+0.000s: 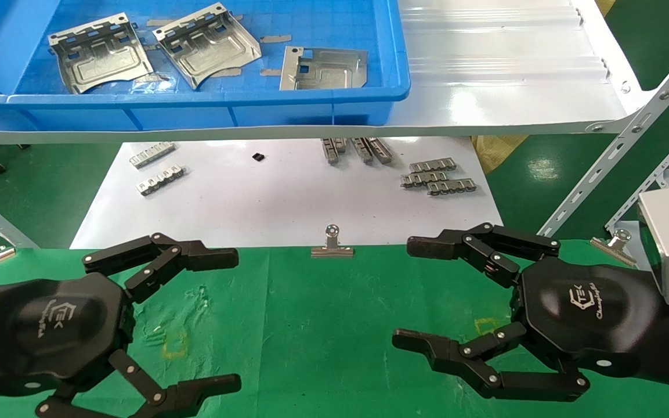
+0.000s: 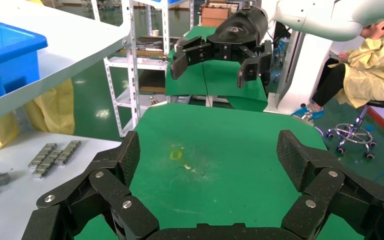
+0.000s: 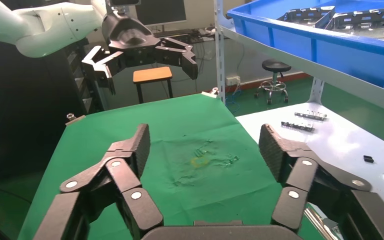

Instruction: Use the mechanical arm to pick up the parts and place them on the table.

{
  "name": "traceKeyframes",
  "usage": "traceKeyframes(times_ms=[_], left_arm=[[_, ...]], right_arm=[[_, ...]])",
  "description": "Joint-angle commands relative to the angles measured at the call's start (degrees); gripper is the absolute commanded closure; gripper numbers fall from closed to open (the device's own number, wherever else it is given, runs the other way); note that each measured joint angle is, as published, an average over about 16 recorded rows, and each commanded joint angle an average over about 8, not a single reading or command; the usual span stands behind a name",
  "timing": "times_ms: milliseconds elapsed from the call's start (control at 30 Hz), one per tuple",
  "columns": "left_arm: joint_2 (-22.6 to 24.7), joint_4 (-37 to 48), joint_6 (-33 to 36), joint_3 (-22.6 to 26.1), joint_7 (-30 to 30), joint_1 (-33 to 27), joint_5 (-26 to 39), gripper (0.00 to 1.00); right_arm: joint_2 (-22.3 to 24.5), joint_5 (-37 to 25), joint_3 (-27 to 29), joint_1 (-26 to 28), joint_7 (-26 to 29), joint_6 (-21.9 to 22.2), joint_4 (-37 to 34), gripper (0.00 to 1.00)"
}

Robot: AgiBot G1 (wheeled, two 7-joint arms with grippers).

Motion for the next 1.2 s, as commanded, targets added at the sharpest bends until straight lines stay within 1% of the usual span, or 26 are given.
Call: traceKeyframes(times_ms=[33, 667, 833, 933, 1000, 1100, 1200], left_arm=[[0.0, 0.0, 0.0, 0.0, 0.0, 0.0, 0.0, 0.00], [0.0, 0.0, 0.0, 0.0, 0.0, 0.0, 0.0, 0.00], [0.3, 0.0, -1.1, -0.3, 0.2, -1.7, 0.8, 0.00], [1.2, 0.7, -3.0, -0.2, -0.1, -5.2, 2.6, 0.00], [2.4, 2.1, -4.5, 0.3, -0.8, -9.1, 4.5, 0.00], [5.3, 6.2, -6.6, 1.9, -2.1, -16.5, 8.7, 0.00], [9.6, 13.0, -8.3, 4.6, -2.6, -25.1, 14.3, 0.00]], right_arm=[[0.0, 0.0, 0.0, 0.0, 0.0, 0.0, 0.0, 1.00], [0.0, 0.0, 0.0, 0.0, 0.0, 0.0, 0.0, 1.00], [0.0, 0.0, 0.0, 0.0, 0.0, 0.0, 0.0, 1.00], [0.0, 0.0, 0.0, 0.0, 0.0, 0.0, 0.0, 1.00], [0.0, 0.0, 0.0, 0.0, 0.0, 0.0, 0.0, 1.00], [0.0, 0.0, 0.0, 0.0, 0.0, 0.0, 0.0, 1.00], [0.0, 0.0, 0.0, 0.0, 0.0, 0.0, 0.0, 1.00]])
